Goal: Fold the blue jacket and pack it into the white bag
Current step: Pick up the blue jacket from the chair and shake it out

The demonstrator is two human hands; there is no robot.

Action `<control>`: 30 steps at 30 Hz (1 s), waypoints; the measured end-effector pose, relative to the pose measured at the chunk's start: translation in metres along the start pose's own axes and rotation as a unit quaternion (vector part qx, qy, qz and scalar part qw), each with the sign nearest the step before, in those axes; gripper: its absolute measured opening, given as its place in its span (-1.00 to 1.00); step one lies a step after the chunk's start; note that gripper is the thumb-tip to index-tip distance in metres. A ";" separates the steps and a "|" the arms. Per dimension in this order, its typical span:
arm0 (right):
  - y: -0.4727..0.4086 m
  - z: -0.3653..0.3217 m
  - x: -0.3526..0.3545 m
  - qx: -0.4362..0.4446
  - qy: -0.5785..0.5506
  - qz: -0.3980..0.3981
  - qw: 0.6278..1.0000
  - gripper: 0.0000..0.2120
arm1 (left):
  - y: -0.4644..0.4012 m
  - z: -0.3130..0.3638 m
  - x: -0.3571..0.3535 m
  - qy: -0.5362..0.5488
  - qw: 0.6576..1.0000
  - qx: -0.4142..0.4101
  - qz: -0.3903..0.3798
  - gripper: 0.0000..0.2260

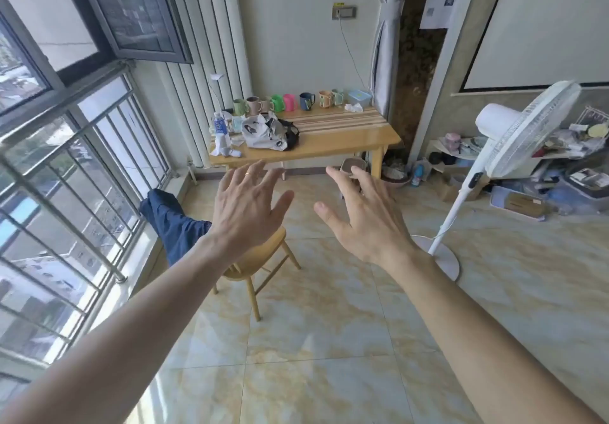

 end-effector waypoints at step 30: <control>-0.333 -0.024 -0.255 0.069 -0.129 -0.195 0.970 -0.40 | -0.178 -0.265 -0.183 -0.012 0.947 0.300 -0.117 -0.54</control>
Point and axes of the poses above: each hand's wrist, its own y-axis away from the middle knuckle, its own x-axis out of the back of the hand, z = x × y, the point moved 3 cm from there along -y, towards the middle knuckle, and after that the axes turned 4 degrees about y, right-handed, at the moved point
